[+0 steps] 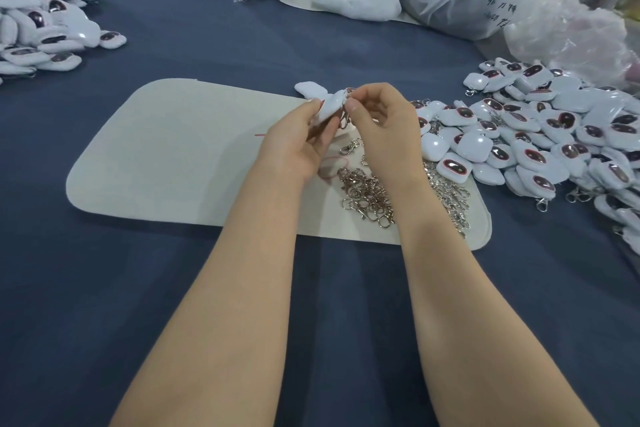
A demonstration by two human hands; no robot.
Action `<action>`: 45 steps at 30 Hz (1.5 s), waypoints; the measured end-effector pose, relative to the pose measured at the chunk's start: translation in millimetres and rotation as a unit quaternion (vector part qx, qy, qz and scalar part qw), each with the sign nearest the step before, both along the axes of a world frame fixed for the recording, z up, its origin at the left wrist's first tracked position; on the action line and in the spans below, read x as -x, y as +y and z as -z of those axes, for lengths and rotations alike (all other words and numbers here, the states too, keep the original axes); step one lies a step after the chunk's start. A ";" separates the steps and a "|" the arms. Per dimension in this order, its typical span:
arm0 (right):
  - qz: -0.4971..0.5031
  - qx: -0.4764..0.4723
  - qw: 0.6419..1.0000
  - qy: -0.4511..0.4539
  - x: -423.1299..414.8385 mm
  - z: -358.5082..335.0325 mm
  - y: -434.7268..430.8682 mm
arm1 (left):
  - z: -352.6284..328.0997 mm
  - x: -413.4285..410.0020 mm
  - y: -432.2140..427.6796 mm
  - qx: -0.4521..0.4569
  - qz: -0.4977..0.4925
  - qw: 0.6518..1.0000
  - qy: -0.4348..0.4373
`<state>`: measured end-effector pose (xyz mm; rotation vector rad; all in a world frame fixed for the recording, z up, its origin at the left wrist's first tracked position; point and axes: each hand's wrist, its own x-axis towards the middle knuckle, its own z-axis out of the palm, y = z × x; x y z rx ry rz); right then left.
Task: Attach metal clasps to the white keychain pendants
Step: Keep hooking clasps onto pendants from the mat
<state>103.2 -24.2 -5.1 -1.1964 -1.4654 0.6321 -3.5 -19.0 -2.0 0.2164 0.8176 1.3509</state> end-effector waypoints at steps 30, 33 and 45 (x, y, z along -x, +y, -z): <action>0.029 0.046 0.999 0.004 -0.2 2.4 1.7 | 1.0 -10.5 -0.7 -0.095 -0.115 0.964 0.223; 0.005 0.038 0.999 0.011 3.5 2.3 0.6 | 4.8 -6.3 1.9 -0.021 -0.060 0.997 0.042; 0.014 0.095 0.994 -0.056 -4.8 0.0 1.5 | 0.8 -9.0 -3.4 -0.144 -0.122 0.926 0.327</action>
